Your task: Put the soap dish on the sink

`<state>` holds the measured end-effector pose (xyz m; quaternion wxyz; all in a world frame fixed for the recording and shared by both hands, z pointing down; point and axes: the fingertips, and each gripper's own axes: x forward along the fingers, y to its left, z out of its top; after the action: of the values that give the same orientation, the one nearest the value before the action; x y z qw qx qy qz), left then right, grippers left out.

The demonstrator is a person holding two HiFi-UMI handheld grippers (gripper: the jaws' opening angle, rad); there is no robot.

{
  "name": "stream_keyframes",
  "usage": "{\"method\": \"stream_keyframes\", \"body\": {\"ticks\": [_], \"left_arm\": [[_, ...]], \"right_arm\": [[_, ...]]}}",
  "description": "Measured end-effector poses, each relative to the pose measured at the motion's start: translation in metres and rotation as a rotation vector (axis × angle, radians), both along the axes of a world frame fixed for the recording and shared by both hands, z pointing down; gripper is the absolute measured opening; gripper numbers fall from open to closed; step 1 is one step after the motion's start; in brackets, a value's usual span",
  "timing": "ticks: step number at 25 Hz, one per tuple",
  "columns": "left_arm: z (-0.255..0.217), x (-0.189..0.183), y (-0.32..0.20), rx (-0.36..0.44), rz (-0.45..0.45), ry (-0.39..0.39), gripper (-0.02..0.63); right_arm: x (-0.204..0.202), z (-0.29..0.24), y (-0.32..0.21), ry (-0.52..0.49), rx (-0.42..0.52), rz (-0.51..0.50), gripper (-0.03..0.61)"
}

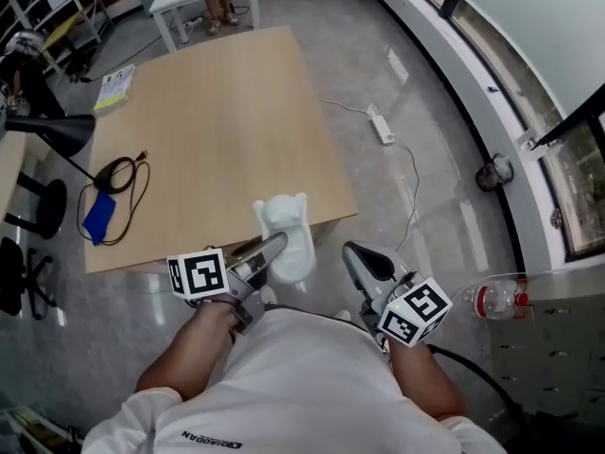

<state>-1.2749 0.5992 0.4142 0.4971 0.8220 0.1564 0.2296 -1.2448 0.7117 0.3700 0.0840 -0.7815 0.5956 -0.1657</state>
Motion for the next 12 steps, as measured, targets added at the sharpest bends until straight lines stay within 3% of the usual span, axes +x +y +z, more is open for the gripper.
{"method": "stream_keyframes", "body": {"ticks": [12], "left_arm": [[-0.001, 0.054, 0.118, -0.001, 0.228, 0.015, 0.15]], "right_arm": [[0.027, 0.0, 0.123, -0.003, 0.013, 0.233, 0.002]]}}
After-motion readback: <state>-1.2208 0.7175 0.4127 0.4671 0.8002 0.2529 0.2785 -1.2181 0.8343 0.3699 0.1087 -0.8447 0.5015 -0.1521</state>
